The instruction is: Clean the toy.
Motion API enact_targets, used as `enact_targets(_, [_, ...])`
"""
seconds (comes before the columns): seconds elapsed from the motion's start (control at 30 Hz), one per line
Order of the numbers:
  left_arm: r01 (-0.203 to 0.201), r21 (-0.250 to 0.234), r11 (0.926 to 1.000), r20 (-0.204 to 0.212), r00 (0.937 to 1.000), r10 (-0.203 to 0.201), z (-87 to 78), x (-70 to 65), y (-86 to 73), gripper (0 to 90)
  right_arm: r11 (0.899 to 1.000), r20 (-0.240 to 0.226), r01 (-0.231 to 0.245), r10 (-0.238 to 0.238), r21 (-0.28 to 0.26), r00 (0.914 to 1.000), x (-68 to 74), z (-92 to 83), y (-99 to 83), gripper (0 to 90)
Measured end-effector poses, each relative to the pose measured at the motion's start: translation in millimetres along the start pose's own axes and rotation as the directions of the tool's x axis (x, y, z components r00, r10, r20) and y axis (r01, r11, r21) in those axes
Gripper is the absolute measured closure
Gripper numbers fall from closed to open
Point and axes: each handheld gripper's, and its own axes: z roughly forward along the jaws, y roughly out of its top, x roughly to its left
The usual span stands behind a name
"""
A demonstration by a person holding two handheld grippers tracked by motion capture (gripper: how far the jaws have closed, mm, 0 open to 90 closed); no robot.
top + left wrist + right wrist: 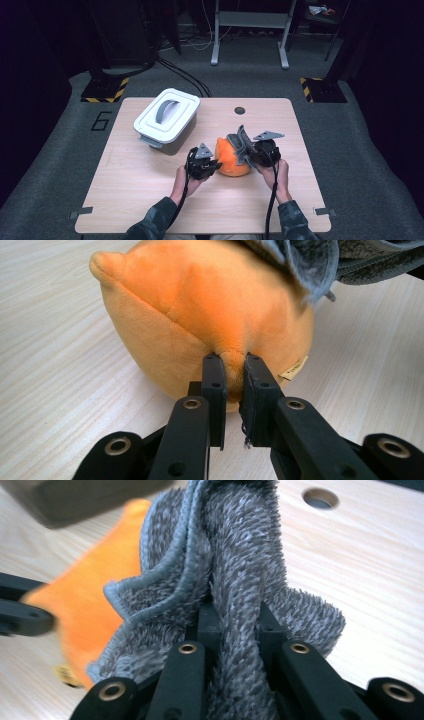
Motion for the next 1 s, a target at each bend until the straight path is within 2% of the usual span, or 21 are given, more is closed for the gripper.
enact_targets(0.13, [0.001, 0.002, 1.0, 0.002, 1.0, -0.001, 0.0, 0.4, 0.2, 81.6, 0.998, 0.012, -0.059, 0.059, 0.023, 0.9982, -15.1, 3.2, -11.7, 79.2])
enact_targets(0.27, [-0.001, 0.004, 1.0, 0.001, 1.0, 0.001, 0.0, 0.0, 0.5, 81.6, 0.995, 0.013, -0.09, 0.09, 0.035, 0.9959, -24.9, 9.0, -21.7, 79.3])
enact_targets(0.3, [-0.002, 0.004, 1.0, 0.002, 1.0, 0.002, -0.1, 0.2, 0.5, 81.6, 0.992, 0.015, -0.119, 0.118, 0.054, 0.9929, -28.4, 13.2, -27.0, 79.3])
enact_targets(0.37, [-0.002, 0.003, 1.0, 0.002, 1.0, 0.002, -0.2, 0.3, 0.6, 81.6, 0.987, 0.016, -0.144, 0.143, 0.073, 0.9896, -33.8, 18.2, -33.7, 79.3])
enact_targets(0.43, [-0.009, 0.004, 1.0, 0.005, 0.9999, 0.009, -0.6, 0.8, 1.0, 81.6, 0.982, 0.013, -0.164, 0.164, 0.092, 0.9864, -38.2, 21.3, -39.3, 79.3])
enact_targets(0.47, [-0.008, 0.002, 1.0, 0.005, 1.0, 0.008, -0.6, 0.6, 1.1, 81.6, 0.983, 0.012, -0.156, 0.156, 0.098, 0.9877, -40.7, 21.4, -41.6, 79.2])
enact_targets(0.53, [-0.006, 0.001, 1.0, 0.009, 0.9999, 0.006, -0.8, 0.2, 1.2, 81.6, 0.981, 0.01, -0.17, 0.169, 0.09, 0.9855, -42.8, 16.7, -42.2, 79.2])
enact_targets(0.6, [-0.008, -0.002, 1.0, 0.013, 0.9999, 0.008, -0.9, 0.3, 1.4, 81.6, 0.984, 0.013, -0.168, 0.167, 0.052, 0.9858, -43.9, 6.1, -37.5, 79.2])
enact_targets(0.63, [-0.009, -0.003, 1.0, 0.014, 0.9999, 0.009, -0.9, 0.5, 1.5, 81.5, 0.984, 0.004, -0.175, 0.175, 0.035, 0.9845, -42.7, -0.5, -33.3, 79.2])
enact_targets(0.7, [-0.014, 0.0, 0.9999, 0.022, 0.9997, 0.014, -1.4, 1.2, 2.0, 81.5, 0.988, -0.002, -0.155, 0.155, 0.001, 0.9879, -38.6, -13.2, -22.7, 79.2])
enact_targets(0.8, [-0.012, -0.008, 0.9999, 0.022, 0.9997, 0.012, -0.1, -0.3, 2.5, 81.5, 0.993, -0.033, -0.114, 0.113, -0.035, 0.9931, -23.5, -26.5, -4.1, 79.1])
enact_targets(0.93, [-0.026, -0.002, 0.9997, 0.023, 0.9994, 0.026, 0.4, -0.8, 4.7, 81.5, 0.998, -0.075, -0.041, 0.036, -0.056, 0.9965, 4.6, -29.5, 17.2, 79.0])
enact_targets(1.0, [-0.031, -0.001, 0.9995, 0.025, 0.9992, 0.031, 1.5, -1.4, 5.6, 81.5, 0.998, -0.106, -0.021, 0.015, -0.06, 0.9943, 17.3, -26.0, 25.2, 79.0])
